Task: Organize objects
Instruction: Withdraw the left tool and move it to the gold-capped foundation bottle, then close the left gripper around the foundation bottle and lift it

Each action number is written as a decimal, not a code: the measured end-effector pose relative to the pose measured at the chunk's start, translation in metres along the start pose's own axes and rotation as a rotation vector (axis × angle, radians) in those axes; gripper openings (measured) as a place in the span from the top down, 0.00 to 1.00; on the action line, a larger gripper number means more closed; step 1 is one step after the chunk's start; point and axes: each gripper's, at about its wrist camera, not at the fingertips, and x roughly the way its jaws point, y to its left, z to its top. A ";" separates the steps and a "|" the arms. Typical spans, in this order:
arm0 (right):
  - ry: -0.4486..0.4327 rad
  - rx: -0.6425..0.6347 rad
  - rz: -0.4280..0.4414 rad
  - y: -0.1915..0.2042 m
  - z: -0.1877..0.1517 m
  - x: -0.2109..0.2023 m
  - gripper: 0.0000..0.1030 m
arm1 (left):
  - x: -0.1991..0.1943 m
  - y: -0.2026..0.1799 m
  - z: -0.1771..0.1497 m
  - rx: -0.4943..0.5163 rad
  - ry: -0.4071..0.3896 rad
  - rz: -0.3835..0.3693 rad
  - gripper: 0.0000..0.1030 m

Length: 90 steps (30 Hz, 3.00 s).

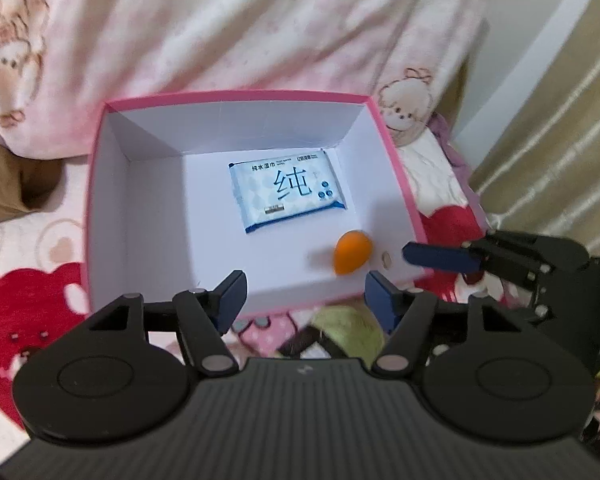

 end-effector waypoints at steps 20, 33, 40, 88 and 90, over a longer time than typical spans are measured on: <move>0.009 -0.127 -0.034 0.083 -0.019 -0.105 0.34 | -0.139 -0.038 -0.071 0.201 -0.030 0.006 0.29; 0.121 -0.156 0.038 0.141 -0.069 -0.123 0.20 | -0.153 -0.017 -0.134 0.185 0.005 -0.066 0.24; 0.184 -0.153 0.158 0.166 -0.084 -0.097 0.18 | -0.144 0.010 -0.151 0.191 0.004 -0.058 0.23; 0.176 -0.008 0.059 0.199 -0.160 0.099 0.51 | 0.027 0.123 -0.222 -0.192 0.046 -0.064 0.63; 0.175 -0.003 0.043 0.198 -0.161 0.099 0.51 | 0.028 0.122 -0.222 -0.206 0.039 -0.071 0.63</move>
